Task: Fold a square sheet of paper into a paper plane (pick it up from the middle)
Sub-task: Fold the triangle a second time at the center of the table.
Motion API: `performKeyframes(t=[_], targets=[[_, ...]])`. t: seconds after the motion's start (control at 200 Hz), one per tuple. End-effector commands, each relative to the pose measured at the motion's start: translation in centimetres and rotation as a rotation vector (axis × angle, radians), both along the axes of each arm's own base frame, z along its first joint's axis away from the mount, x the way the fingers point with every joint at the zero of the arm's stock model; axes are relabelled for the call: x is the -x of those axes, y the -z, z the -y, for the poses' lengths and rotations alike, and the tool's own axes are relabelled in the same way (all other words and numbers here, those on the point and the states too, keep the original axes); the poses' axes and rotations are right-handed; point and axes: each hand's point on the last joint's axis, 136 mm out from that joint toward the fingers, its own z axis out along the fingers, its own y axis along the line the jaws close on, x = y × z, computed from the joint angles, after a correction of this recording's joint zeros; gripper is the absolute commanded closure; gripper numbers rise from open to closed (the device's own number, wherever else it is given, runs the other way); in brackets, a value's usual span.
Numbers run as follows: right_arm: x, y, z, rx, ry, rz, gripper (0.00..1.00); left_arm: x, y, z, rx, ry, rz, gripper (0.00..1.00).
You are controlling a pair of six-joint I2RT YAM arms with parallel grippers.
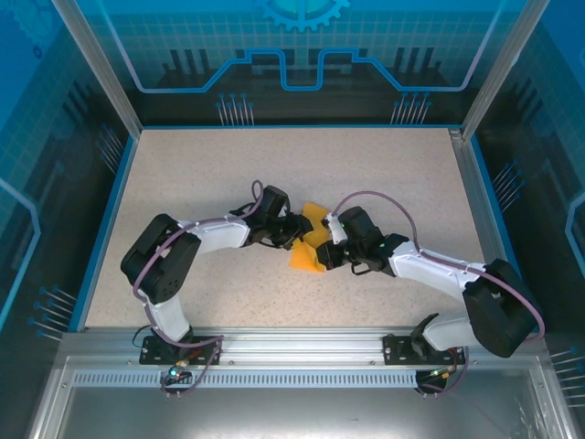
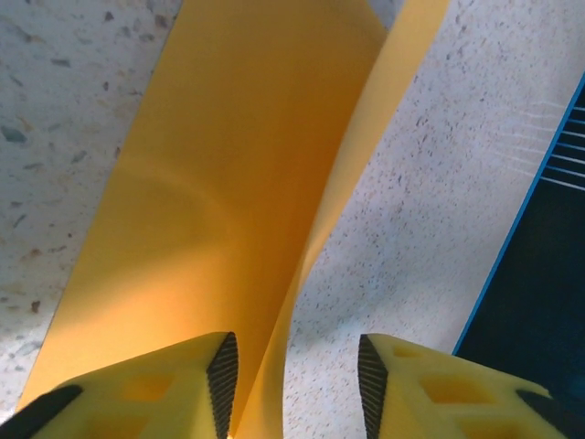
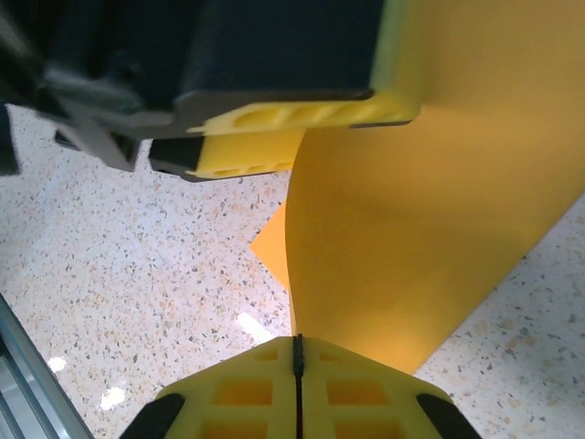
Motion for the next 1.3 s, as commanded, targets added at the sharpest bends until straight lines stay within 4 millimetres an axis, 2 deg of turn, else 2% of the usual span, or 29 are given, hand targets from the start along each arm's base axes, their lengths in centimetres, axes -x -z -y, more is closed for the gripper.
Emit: performKeyframes(t=[0.0,0.045,0.1,0.225,0.35,0.54,0.61,0.625,0.705,0.88,0.935,1.005,1.07,1.13,1.235,1.295], targets=[[-0.1,-2.3,-1.0,-0.037,-0.059,0.061,0.91,0.2,0.6,-0.2,0.007,0.005,-0.067,0.70],[0.0,-2.4,-1.1,-0.026,-0.074,0.065,0.89,0.1,0.6,-0.2,0.012,0.004,-0.071,0.75],[0.2,-2.7,-1.1,-0.007,-0.089,0.076,0.84,0.0,0.4,-0.1,0.022,0.007,-0.069,0.76],[0.9,-3.7,-1.3,0.038,-0.119,0.125,0.70,-0.3,0.0,-0.2,0.016,0.014,-0.063,0.90],[1.3,-3.8,-1.3,0.134,-0.113,0.202,0.50,-0.5,-0.2,-0.3,0.022,0.016,-0.059,0.96],[1.2,-2.7,-2.6,0.330,-0.078,0.305,0.38,-0.4,-0.3,-0.2,0.031,0.021,-0.064,0.97],[1.0,-1.8,-2.6,0.405,-0.056,0.321,0.36,-0.4,-0.3,-0.1,0.034,0.025,-0.066,0.97],[0.6,-2.4,-3.0,0.405,-0.039,0.334,0.35,-0.3,-0.3,-0.1,0.034,0.026,-0.066,0.97],[0.3,-1.7,-3.6,0.443,-0.035,0.340,0.35,-0.3,-0.3,-0.1,0.036,0.026,-0.066,0.97],[-0.2,-0.8,-4.0,0.474,-0.021,0.326,0.44,-0.3,-0.5,0.0,0.043,0.032,-0.065,0.97],[-0.2,-0.9,-3.9,0.474,-0.018,0.330,0.51,-0.3,-0.4,0.0,0.041,0.033,-0.066,0.97],[-0.2,-0.9,-3.7,0.480,-0.016,0.332,0.66,-0.3,-0.4,0.0,0.043,0.033,-0.068,0.97],[-0.1,-0.8,-3.5,0.487,-0.016,0.329,0.70,-0.3,-0.5,0.0,0.046,0.035,-0.067,0.97],[-0.1,-0.9,-3.3,0.486,-0.016,0.327,0.78,-0.4,-0.5,0.1,0.047,0.036,-0.066,0.96],[-0.1,-0.9,-3.1,0.459,-0.014,0.311,0.90,-0.3,-0.6,0.1,0.052,0.039,-0.061,0.92],[-0.2,-1.0,-2.9,0.446,-0.008,0.307,0.93,-0.3,-0.7,-0.1,0.046,0.036,-0.054,0.84]])
